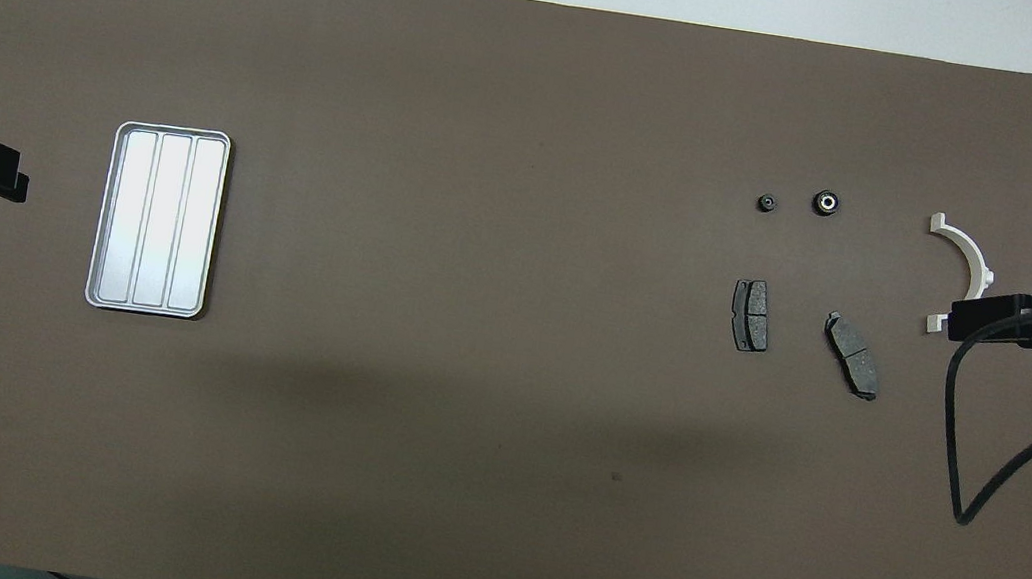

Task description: Pick bearing gear from pile to tray

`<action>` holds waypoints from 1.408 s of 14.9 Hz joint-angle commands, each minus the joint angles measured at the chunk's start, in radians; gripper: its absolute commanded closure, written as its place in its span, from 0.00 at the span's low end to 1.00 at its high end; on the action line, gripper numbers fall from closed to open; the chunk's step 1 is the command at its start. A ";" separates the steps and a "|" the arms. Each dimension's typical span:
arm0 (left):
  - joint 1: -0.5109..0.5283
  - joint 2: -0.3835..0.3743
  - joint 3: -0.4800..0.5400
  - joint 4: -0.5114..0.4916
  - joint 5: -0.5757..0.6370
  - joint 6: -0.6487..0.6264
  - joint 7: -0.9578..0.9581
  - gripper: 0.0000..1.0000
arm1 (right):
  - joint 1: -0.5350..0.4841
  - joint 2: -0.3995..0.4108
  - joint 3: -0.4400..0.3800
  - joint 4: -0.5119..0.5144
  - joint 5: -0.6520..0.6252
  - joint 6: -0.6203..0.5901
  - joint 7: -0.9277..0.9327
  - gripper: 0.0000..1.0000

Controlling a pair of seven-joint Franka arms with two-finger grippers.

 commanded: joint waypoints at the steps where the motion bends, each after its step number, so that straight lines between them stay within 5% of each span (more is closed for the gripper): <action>1: -0.010 -0.022 0.009 -0.030 -0.010 0.020 0.013 0.00 | -0.009 -0.012 0.003 -0.004 0.005 -0.001 -0.024 0.00; 11: -0.009 -0.022 0.009 -0.030 -0.010 0.009 0.002 0.00 | -0.010 -0.020 0.002 -0.011 0.011 0.005 -0.027 0.00; 15: -0.009 -0.022 0.009 -0.030 -0.010 0.009 0.002 0.00 | 0.002 0.017 0.003 -0.079 0.011 0.107 0.006 0.00; 21: -0.009 -0.022 0.009 -0.030 -0.010 0.009 0.002 0.00 | 0.005 0.274 0.019 -0.093 0.008 0.356 0.118 0.00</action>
